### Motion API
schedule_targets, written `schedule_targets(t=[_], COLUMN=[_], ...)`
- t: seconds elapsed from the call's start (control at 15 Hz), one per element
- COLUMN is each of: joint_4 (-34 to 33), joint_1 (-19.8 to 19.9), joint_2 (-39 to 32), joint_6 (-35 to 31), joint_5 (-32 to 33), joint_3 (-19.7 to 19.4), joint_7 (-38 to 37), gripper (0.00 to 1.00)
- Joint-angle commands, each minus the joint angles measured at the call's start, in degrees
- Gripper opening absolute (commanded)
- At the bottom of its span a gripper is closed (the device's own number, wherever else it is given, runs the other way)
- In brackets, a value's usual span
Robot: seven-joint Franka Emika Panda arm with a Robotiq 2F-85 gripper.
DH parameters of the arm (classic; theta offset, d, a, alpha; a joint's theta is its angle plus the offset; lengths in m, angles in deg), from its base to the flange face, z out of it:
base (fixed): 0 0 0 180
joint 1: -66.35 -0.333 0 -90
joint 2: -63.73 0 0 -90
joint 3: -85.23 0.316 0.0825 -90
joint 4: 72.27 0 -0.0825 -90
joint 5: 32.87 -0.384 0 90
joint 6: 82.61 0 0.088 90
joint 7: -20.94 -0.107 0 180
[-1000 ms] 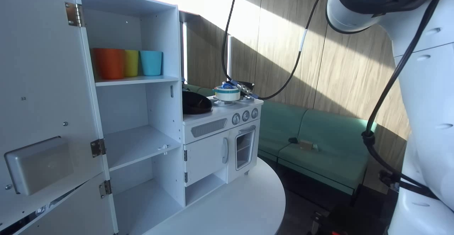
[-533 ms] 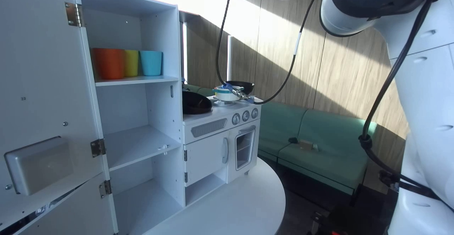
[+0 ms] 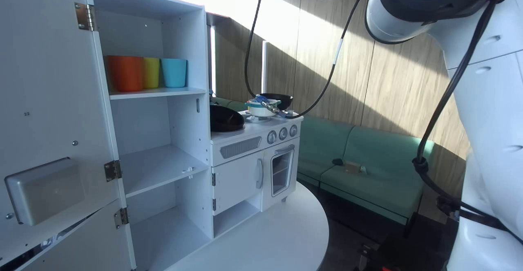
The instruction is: Move the towel from the top of the cabinet and place it in the middle shelf
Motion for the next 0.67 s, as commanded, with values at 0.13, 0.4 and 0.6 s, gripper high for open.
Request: schedule_targets(t=[0.13,0.4,0.6], joint_4=[3.60,8.95,13.94], joint_1=[-3.06,-0.13,2.10], joint_2=[5.68,13.24,20.06], joint_6=[-3.35,-6.26,-6.51], joint_5=[6.60,8.96,9.05], joint_3=[-1.00,-1.72,-3.84], joint_7=[-3.48,-4.60,-5.20], gripper=[0.09,0.09,0.09])
